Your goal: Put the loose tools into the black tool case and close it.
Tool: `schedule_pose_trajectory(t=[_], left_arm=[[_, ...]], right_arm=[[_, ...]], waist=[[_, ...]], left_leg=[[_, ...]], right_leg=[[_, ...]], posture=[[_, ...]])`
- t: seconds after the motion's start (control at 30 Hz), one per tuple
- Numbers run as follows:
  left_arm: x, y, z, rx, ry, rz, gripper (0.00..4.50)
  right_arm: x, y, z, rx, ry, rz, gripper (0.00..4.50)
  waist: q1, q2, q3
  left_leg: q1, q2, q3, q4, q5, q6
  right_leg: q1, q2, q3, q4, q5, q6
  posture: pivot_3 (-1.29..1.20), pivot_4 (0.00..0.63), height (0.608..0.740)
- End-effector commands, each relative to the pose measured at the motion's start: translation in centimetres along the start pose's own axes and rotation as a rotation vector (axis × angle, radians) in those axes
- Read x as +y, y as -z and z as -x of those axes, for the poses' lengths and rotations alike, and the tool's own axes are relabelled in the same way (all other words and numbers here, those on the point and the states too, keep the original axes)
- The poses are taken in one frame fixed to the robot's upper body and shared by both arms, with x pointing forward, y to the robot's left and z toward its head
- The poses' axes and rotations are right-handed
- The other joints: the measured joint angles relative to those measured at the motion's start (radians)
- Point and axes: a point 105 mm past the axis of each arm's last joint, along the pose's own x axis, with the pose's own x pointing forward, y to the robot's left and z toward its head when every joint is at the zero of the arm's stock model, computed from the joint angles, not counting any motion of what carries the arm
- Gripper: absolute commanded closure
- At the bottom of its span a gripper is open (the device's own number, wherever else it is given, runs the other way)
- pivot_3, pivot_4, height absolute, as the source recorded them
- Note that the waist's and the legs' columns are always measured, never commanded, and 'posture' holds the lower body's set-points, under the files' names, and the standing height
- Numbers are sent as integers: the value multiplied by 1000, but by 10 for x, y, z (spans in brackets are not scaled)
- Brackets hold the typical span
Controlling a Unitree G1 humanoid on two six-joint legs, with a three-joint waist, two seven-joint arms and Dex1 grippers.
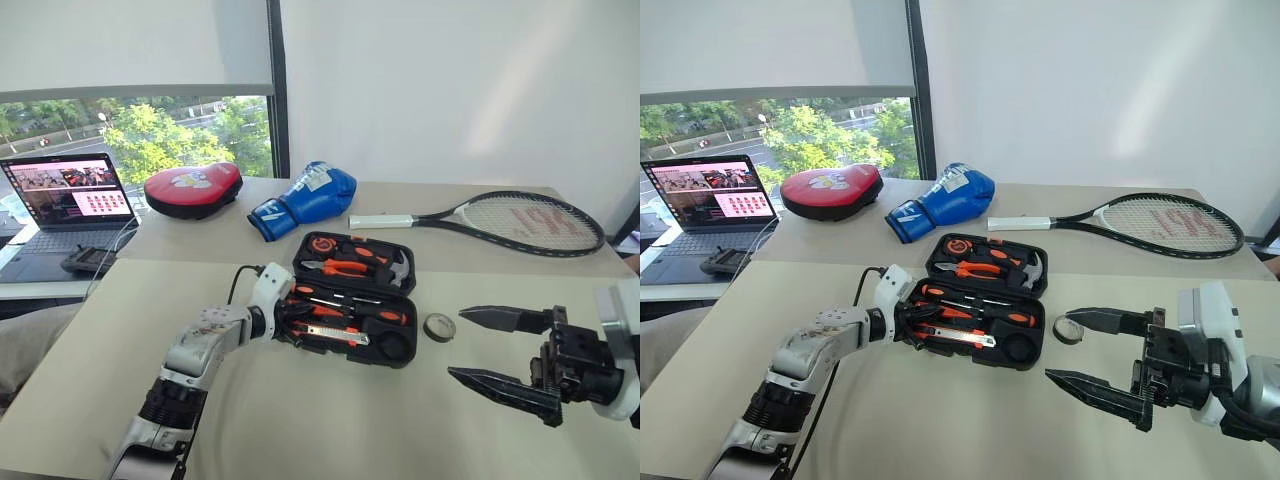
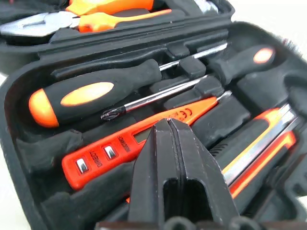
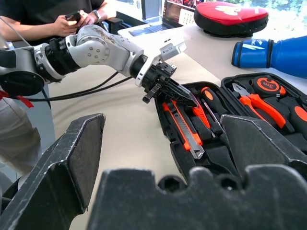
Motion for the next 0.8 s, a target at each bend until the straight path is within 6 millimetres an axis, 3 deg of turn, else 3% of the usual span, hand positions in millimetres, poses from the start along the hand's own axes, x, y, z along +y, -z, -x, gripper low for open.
schedule_pose_trajectory(t=[0.03, 0.13, 0.2, 0.27, 0.37, 0.47, 0.53, 0.63, 0.8], left_arm=[[-14, 49, -6, 154, 55, -62, 4471], [-17, 55, -7, 158, 81, -138, 4471], [-18, 48, -9, 105, 91, -144, 4471], [-19, 30, -9, -8, 103, -109, 4471], [-23, -23, 12, -263, 167, 29, 4471], [-32, -36, 32, -285, 268, 14, 4471], [-43, -40, 42, -273, 347, -6, 3979], [-49, -52, 61, -266, 429, -35, 2838], [-61, -67, 76, -258, 479, -94, 1078]], right_arm=[[3, -1, -1, 14, 9, 19, 0], [2, 0, -1, 24, 23, 19, 0], [-2, 2, -2, 36, 51, 21, 0], [-7, 4, -3, 48, 89, 22, 0], [-31, 16, -4, 131, 269, 88, 0], [-43, 28, -6, 199, 345, 129, 0], [-47, 38, -4, 230, 360, 100, 0], [-69, 61, -2, 395, 424, 112, 0], [-94, 75, -7, 438, 401, 33, 0]], waist=[[0, 2, -2], [1, 4, -7], [1, 7, -11], [1, 10, -14], [2, 13, -16], [0, 0, -8], [-1, -1, -7], [-3, -2, -7], [-2, -4, -6]], left_leg=[[1, 0, 0, -2, 0, 0], [3, 0, 0, -6, 1, -1], [3, 0, 0, -8, 1, -1], [3, 0, 0, -8, 0, 0], [2, 0, 0, -8, 1, 0], [-3, 2, 0, -8, 4, -4], [-4, 3, 0, -8, 9, -13], [-4, 2, 1, -8, 8, -12], [-3, 1, 3, -7, 5, -5]], right_leg=[[1, 0, 0, -1, 0, 0], [1, -1, 0, -5, 0, 0], [2, -1, 0, -8, 0, 0], [2, -1, 0, -9, 0, 0], [1, -2, -1, -9, 0, 0], [-4, 1, -2, -8, 1, -1], [-4, 5, -2, -8, 1, -2], [-4, 11, -2, -9, 1, -2], [-3, 11, -2, -10, -2, -7]], posture=[[0, 150, 740], [0, 150, 740], [0, 150, 740], [0, 150, 740], [0, 150, 740], [0, 150, 740], [0, 150, 740], [0, 150, 740], [0, 150, 740]])
